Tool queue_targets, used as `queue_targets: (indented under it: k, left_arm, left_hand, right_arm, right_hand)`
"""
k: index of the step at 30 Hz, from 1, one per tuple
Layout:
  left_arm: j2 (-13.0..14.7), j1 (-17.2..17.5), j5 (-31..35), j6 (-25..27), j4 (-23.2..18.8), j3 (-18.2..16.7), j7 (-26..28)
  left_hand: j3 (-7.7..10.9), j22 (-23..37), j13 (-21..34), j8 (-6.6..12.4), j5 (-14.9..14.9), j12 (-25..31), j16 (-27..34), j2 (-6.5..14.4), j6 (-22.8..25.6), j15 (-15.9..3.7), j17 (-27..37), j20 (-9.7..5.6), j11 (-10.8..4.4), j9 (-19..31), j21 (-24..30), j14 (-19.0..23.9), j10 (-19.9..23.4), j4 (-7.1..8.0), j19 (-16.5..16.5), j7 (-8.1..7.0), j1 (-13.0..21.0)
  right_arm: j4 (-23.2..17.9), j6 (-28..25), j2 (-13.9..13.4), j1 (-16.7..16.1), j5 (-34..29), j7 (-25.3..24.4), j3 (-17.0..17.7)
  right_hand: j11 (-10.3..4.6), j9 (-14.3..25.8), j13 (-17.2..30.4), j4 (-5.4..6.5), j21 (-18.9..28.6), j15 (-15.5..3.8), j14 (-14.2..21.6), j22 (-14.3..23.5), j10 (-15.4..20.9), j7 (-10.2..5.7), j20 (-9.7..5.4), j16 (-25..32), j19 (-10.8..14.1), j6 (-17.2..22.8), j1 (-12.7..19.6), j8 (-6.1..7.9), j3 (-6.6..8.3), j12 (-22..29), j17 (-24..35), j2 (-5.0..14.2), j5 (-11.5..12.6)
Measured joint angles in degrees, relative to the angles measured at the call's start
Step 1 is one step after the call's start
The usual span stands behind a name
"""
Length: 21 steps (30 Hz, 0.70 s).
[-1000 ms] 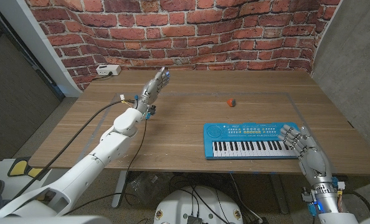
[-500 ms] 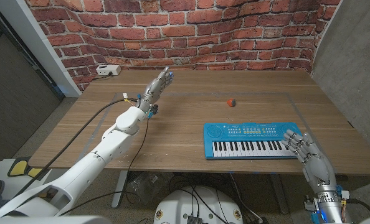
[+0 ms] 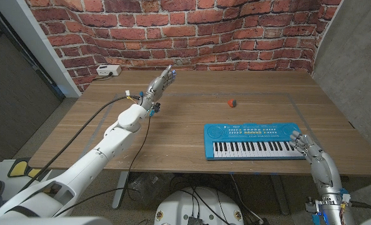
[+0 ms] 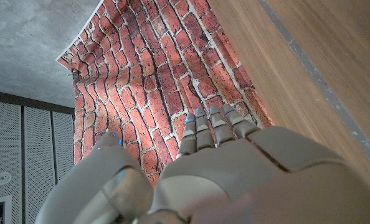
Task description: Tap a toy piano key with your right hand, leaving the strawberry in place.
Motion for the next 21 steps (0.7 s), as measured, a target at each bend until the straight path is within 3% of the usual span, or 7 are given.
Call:
queue_targets:
  k: [9,15,21]
  left_arm:
    - [-0.2,-0.5,0.1,-0.3,0.3,0.2,-0.4]
    - [0.0,-0.2,0.3,-0.7,0.0,0.2,-0.3]
    - [0.2,0.2,0.4,-1.0,-0.7,0.0,-0.1]
  left_hand:
    - [0.0,0.0,0.0,-0.22,-0.1,0.0,-0.3,0.6,0.0,0.0,0.0,0.0,-0.05,0.0,-0.2,0.0,0.0,0.0,0.0,0.0,0.3]
    - [0.0,0.0,0.0,-0.21,-0.1,0.0,-0.3,0.9,0.0,-0.21,0.0,0.0,-0.3,0.0,-0.2,0.2,0.3,0.0,0.0,0.0,-0.1]
    - [-0.17,0.0,0.0,-0.21,-0.1,-0.5,-0.3,0.9,0.0,-0.21,0.0,0.0,-0.3,0.0,-0.2,0.2,0.3,-0.17,0.0,0.0,-0.1]
  right_arm:
    - [-1.6,-2.8,2.6,-0.2,-12.4,-5.7,1.8]
    - [-2.0,-4.9,2.9,-0.2,-18.1,-8.8,2.1]
    - [-2.5,-9.7,2.6,-0.2,-27.6,-15.8,1.9]
  right_hand:
    - [-0.3,0.0,0.0,0.0,0.0,-0.61,0.6,0.0,0.3,-0.44,-0.31,0.0,1.1,0.4,0.0,0.0,0.0,0.0,0.0,0.0,0.0]
    - [-0.3,0.0,0.0,-0.2,0.0,-0.92,0.9,0.0,0.9,-1.02,-0.61,0.0,1.4,1.6,0.1,0.44,0.2,0.0,0.0,0.12,0.0]
    - [-0.51,0.0,0.0,-0.41,0.0,-0.92,0.9,0.0,0.7,-1.32,-0.61,0.0,1.4,1.9,0.6,0.44,0.42,0.0,0.0,0.61,0.2]
